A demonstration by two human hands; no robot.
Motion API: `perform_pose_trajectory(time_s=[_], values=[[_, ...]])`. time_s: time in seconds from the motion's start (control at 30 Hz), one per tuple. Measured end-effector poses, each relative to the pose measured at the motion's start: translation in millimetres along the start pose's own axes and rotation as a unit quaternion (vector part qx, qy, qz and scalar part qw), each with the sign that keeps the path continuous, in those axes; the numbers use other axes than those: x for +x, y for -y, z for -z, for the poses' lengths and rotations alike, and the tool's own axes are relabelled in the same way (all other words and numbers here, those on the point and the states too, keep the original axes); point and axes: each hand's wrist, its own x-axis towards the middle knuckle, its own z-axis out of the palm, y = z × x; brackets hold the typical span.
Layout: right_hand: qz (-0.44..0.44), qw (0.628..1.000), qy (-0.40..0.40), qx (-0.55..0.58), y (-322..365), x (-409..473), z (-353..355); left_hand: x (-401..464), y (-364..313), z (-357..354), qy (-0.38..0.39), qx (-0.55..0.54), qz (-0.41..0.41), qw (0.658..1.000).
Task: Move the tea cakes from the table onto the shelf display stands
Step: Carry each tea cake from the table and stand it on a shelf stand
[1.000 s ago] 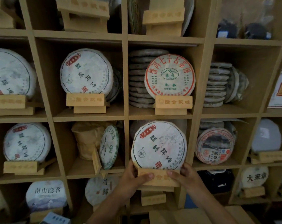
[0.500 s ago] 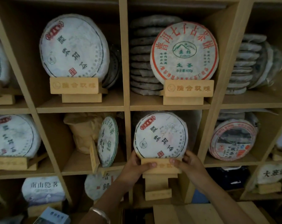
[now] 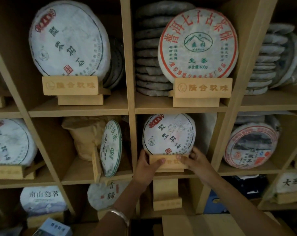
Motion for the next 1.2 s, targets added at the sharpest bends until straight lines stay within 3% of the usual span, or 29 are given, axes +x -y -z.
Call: perform_pose_trajectory(time_s=[0.23,0.47,0.7,0.87,1.0,1.2], values=[[0.013,1.0,0.015,-0.013,-7.5,12.1,3.2,11.1,10.2,0.0,0.006,0.04,-0.007,0.999],[0.036,0.998,0.012,-0.043,-20.2,25.5,5.3,12.0,22.3,-5.8,-0.053,0.075,0.005,0.996],[0.056,0.985,-0.035,-0.162,-22.0,15.1,0.7,2.7,26.8,-9.8,-0.09,0.063,0.036,0.993],[0.055,0.967,-0.047,-0.245,-37.4,-9.6,8.0,-27.8,37.9,-7.6,-0.12,0.209,-0.007,0.97],[0.049,0.945,-0.048,-0.321,-39.4,-34.3,18.5,-54.9,43.5,-1.9,-0.082,0.31,-0.03,0.947],[0.006,0.92,-0.098,-0.38,-33.4,-83.3,38.7,-62.0,31.3,-1.2,0.018,0.336,-0.046,0.94]])
